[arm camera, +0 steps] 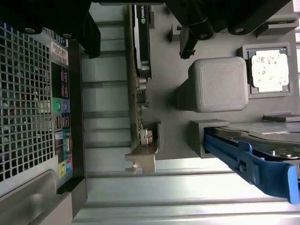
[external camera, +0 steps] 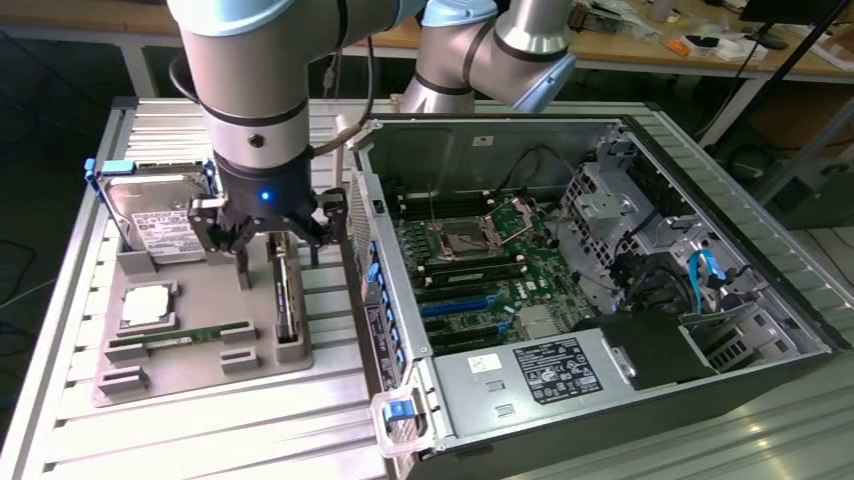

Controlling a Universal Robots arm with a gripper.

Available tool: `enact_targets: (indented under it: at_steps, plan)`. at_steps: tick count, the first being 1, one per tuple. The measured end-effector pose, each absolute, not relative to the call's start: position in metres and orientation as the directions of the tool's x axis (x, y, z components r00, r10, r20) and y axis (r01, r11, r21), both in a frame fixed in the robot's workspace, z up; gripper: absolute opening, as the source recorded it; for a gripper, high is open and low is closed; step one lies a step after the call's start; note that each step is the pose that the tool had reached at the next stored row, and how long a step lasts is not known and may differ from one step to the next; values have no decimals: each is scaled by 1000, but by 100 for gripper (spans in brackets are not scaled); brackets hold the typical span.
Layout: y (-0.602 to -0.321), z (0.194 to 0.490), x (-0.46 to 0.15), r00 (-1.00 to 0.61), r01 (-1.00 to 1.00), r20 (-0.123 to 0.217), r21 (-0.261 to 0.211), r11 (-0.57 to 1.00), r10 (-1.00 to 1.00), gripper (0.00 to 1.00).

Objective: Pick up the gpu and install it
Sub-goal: 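Pick up the gpu and move the gpu toward the slot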

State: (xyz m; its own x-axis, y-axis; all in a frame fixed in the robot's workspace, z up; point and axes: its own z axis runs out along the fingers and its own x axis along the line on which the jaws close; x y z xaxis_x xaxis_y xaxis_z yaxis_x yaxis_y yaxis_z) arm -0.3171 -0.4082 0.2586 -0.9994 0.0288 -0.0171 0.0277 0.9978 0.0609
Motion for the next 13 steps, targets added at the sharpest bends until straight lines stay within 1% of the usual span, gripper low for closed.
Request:
enact_targets:
  at_steps: [6, 13]
  plan:
    - [-412, 247, -317, -1000, -8, -15, 61, 998, -7, 78]
    - [-415, 243, -317, -1000, -7, -15, 61, 998, -7, 78]
